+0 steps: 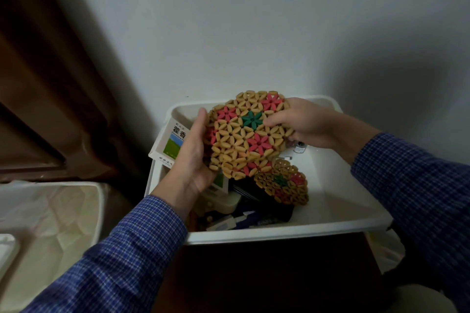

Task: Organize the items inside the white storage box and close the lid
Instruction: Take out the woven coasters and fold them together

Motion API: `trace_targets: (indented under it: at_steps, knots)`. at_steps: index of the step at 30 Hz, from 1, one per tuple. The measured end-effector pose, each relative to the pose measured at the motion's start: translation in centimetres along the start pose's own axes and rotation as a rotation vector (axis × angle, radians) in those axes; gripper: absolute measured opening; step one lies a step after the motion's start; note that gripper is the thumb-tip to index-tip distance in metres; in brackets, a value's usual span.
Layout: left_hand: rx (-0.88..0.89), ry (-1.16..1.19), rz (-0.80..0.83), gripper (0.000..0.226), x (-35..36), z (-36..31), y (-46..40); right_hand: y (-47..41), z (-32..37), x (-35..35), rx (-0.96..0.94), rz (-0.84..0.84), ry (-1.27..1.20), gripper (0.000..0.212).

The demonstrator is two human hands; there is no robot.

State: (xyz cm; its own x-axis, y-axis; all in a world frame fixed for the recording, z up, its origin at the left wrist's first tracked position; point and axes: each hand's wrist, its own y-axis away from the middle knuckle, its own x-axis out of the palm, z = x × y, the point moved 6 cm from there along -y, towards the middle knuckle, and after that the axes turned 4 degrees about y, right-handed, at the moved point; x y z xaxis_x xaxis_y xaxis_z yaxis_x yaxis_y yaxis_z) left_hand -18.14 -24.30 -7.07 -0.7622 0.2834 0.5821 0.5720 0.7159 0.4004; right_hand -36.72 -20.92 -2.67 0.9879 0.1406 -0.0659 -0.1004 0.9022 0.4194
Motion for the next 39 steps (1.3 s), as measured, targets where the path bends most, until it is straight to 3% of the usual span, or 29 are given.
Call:
trace_targets:
  at_steps: [5,7,9,10,11,12,14,16,20,26,31,39]
  knots:
    - [-0.023,-0.039,-0.023,0.051,0.5,0.1,0.5,0.3,0.3,-0.5,0.043,-0.013,0.314,0.055]
    - [-0.006,0.039,-0.025,0.042,0.3,-0.1,0.4,0.8,0.5,-2.6,0.077,-0.125,0.220,0.074]
    - [0.007,0.139,-0.005,0.043,0.2,-0.3,0.4,1.2,-0.4,-4.9,0.108,-0.309,0.199,0.055]
    - [0.010,0.176,0.015,0.047,0.2,-0.4,0.3,1.4,-1.2,-5.3,0.142,-0.322,0.377,0.039]
    - [0.011,0.208,0.033,0.049,0.2,-0.5,0.3,1.5,-2.7,-4.8,0.204,-0.238,0.581,0.030]
    - [0.012,0.236,0.047,0.052,0.3,-0.5,0.3,1.6,-4.7,-3.5,0.288,-0.075,0.782,0.035]
    - [0.021,0.278,0.068,0.053,0.3,-0.7,0.3,2.1,-8.8,-0.5,0.477,0.233,1.078,0.065]
    - [0.023,0.297,0.079,0.052,0.3,-0.7,0.4,2.0,-11.1,1.6,0.479,0.301,1.211,0.069]
    - [0.024,0.305,0.087,0.050,0.4,-0.6,0.6,1.4,-11.6,2.3,0.266,0.144,1.289,0.055]
    - [0.042,0.323,0.089,0.052,0.3,-0.7,0.8,1.2,-11.4,2.5,0.151,0.146,1.352,0.048]
    - [0.034,0.308,0.094,0.054,0.4,-0.7,0.8,1.2,-9.3,1.1,0.072,-0.024,1.304,0.005]
    - [0.032,0.274,0.072,0.067,0.4,-0.8,1.0,5.0,-0.5,-3.5,-0.057,-0.399,1.142,0.021]
